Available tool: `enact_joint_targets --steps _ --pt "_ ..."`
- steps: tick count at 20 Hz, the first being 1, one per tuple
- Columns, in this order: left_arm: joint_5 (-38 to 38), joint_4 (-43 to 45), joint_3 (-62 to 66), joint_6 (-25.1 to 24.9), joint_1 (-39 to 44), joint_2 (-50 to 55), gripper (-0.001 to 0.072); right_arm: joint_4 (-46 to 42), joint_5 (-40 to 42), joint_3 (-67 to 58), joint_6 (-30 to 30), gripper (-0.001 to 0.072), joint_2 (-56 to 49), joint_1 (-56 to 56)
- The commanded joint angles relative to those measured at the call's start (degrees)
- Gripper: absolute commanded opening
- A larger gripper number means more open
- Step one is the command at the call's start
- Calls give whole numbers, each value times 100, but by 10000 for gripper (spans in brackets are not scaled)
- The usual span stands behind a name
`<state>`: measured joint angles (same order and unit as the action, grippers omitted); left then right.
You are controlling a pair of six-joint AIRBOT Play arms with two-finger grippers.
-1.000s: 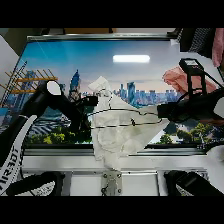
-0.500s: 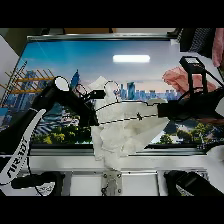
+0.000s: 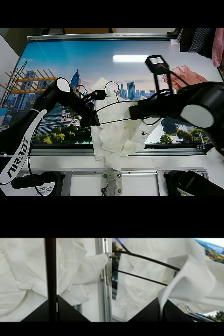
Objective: Fold the clothes and pants, and hang the long-sleeved shirts on hangers.
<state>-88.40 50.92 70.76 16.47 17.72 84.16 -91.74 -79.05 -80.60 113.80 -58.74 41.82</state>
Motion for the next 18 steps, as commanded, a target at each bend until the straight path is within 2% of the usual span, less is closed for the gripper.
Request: enact_joint_targets --steps 1,7,16,17,18 --pt "13 -2 0 0 4 2 14 7 885 -7 -2 16 -313 522" --pt "11 -2 0 0 4 2 14 9 1480 -7 -4 16 -671 756" --pt "-2 -2 0 0 4 2 14 13 1488 -7 -151 29 -686 754" --pt "-2 0 0 0 4 2 14 59 1464 -7 -151 62 -686 754" --pt "-4 -2 0 0 4 2 14 109 1447 -7 -151 296 -686 754"
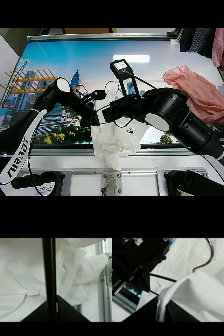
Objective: Fold the clothes and pants, and hang the long-sleeved shirts on hangers.
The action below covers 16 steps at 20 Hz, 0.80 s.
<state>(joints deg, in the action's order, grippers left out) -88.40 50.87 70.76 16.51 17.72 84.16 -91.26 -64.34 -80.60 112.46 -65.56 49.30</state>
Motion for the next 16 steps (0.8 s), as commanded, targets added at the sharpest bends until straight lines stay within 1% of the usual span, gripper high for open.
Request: enact_joint_targets --steps 1,2,3,5,7,9,10,12,13,14,15,16 --pt "-4 2 0 -4 4 2 14 131 -42 -7 -22 575 0 7" --pt "-4 4 0 -4 4 2 14 181 -70 -9 -20 670 15 7" --pt "-7 7 0 -4 2 2 14 216 -146 -35 -22 665 39 4" --pt "-4 4 0 -4 2 2 14 260 -579 -205 -85 665 96 -68" --pt "-4 7 0 -4 2 2 14 610 -1172 -487 -466 665 120 -299" --pt "-4 7 0 -4 4 2 14 1305 -1692 -798 -1207 665 120 -717" --pt "-4 7 0 -4 2 2 14 1700 -1904 -933 -1692 665 118 -1034" --pt "-4 7 0 -4 4 2 14 2286 -2260 -1086 -2457 665 120 -1797" --pt "-4 7 0 -4 2 2 14 2671 -2400 -1088 -3069 665 122 -2221" --pt "-4 7 0 -4 4 2 14 2898 -2455 -1088 -3493 665 122 -2553" --pt "-9 4 0 -4 4 0 14 2957 -2450 -1088 -3735 665 122 -2830" --pt "-9 7 0 -2 2 2 14 2944 -2516 -1088 -3722 665 125 -3045"
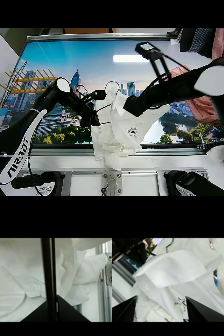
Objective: Fold the clothes and pants, and hang the long-sleeved shirts on hangers.
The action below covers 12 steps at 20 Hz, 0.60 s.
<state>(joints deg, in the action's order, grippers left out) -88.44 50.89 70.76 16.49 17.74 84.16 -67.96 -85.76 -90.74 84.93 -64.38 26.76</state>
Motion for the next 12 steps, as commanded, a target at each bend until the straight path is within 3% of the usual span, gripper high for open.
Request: enact_joint_targets --steps 1,4,9,12 --pt "-2 2 0 0 2 2 14 625 -372 -72 -984 665 4 -999" --pt "-7 4 0 -2 0 2 14 1064 -470 -37 -2413 665 0 -1720" --pt "-4 2 0 0 0 2 14 3893 -837 975 -4719 665 129 -4336" --pt "-7 2 0 0 2 2 14 4618 -1141 1982 -5702 665 125 -5512"
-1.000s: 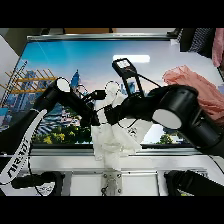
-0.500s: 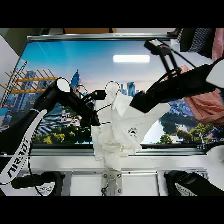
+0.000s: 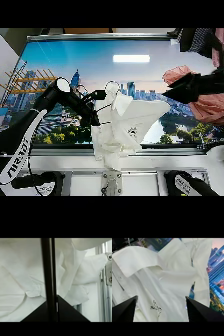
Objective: Fold the clothes and pants, and hang the long-sleeved shirts on hangers.
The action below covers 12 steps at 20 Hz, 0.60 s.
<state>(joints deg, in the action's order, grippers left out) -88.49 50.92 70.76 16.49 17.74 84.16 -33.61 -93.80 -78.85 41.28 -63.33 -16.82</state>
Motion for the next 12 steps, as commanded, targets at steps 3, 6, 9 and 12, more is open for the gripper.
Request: enact_joint_targets --steps 3,6,9,12 --pt "-2 0 0 0 2 2 14 1200 -334 1790 -2570 665 -9 -1550" --pt "-2 2 0 0 2 2 14 1200 -339 2404 -2929 665 -168 -1471" --pt "0 7 0 0 0 2 15 1185 -417 2553 -3213 665 -509 -1226" --pt "2 7 0 0 0 2 14 1185 -415 2551 -3405 665 -826 -756"
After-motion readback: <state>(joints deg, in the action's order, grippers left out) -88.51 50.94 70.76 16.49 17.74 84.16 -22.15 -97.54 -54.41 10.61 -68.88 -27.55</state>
